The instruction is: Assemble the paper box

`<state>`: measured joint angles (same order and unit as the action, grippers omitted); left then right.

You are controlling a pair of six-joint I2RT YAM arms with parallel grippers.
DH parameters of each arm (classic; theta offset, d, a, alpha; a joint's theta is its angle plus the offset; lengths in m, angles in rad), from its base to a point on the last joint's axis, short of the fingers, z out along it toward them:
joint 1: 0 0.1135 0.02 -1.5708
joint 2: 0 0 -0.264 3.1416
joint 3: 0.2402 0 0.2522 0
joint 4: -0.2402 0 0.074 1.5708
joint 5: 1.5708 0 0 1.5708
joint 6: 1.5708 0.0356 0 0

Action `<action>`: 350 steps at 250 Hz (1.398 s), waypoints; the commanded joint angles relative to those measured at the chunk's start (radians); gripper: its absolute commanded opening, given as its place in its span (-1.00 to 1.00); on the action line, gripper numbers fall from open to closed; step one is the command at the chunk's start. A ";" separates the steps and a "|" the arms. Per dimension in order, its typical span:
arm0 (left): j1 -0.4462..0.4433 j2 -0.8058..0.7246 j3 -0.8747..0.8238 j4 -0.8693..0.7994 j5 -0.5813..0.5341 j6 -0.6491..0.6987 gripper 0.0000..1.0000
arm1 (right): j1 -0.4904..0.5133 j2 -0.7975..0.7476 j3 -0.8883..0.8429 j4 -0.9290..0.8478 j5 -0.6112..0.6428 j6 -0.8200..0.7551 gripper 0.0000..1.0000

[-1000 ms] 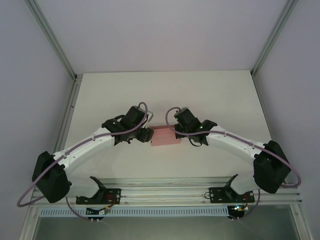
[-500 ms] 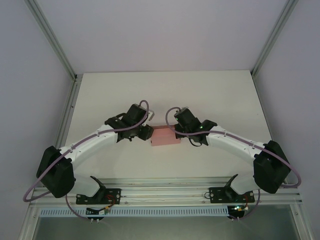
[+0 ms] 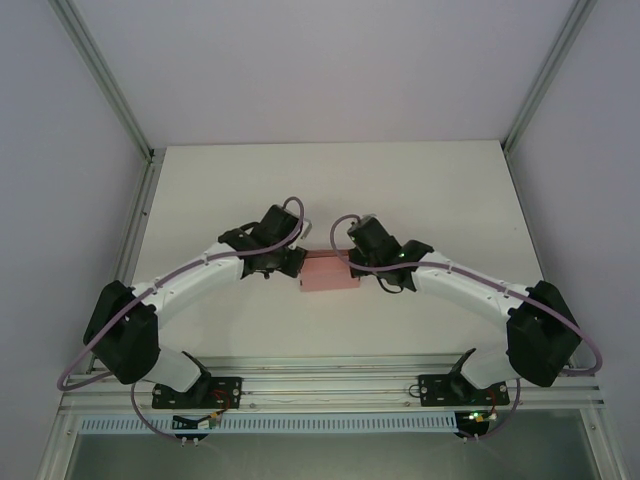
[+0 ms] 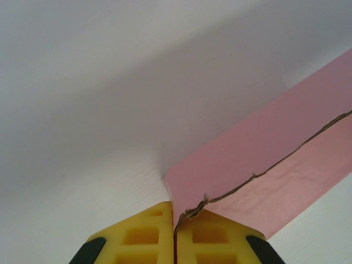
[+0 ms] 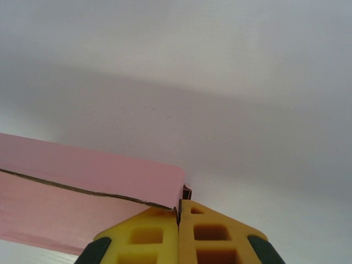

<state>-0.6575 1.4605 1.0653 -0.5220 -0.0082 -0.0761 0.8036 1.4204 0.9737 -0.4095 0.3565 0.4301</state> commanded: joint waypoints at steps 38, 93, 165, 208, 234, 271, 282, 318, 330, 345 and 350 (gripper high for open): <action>0.007 0.026 0.099 -0.104 0.045 -0.159 -0.87 | 0.073 0.055 -0.017 -0.084 0.117 -0.024 -1.00; 0.018 0.067 0.177 -0.218 0.030 -0.229 -0.88 | 0.129 0.081 -0.020 -0.082 0.251 -0.039 -1.00; 0.110 0.071 0.224 -0.243 0.194 -0.342 -0.89 | 0.157 0.075 -0.031 -0.074 0.317 -0.042 -1.00; 0.110 0.104 0.185 -0.178 0.210 -0.415 -0.93 | 0.178 0.081 -0.030 -0.042 0.326 -0.035 -1.00; 0.108 0.122 0.183 -0.175 0.198 -0.406 -0.96 | 0.186 0.092 -0.030 -0.044 0.337 -0.033 -1.00; 0.089 0.132 0.160 -0.171 0.166 -0.383 -0.89 | 0.186 0.096 -0.026 -0.042 0.337 -0.015 -1.00; 0.088 0.139 0.154 -0.166 0.173 -0.398 -0.88 | 0.186 0.099 -0.025 -0.037 0.327 -0.012 -1.00; 0.058 0.151 0.160 -0.190 0.105 -0.356 -0.92 | 0.189 0.100 -0.026 -0.041 0.328 -0.008 -1.00; 0.041 0.144 0.151 -0.187 0.088 -0.318 -0.92 | 0.190 0.093 -0.030 -0.040 0.326 -0.008 -1.00; 0.022 0.135 0.133 -0.192 0.059 -0.282 -0.91 | 0.189 0.085 -0.040 -0.036 0.326 -0.005 -1.00; 0.017 0.134 0.129 -0.195 0.045 -0.274 -0.91 | 0.190 0.082 -0.044 -0.035 0.326 -0.005 -1.00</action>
<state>-0.5980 1.5940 1.2385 -0.6964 0.0868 -0.4225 0.9829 1.4960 0.9707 -0.3840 0.7151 0.4110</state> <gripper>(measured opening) 0.050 0.050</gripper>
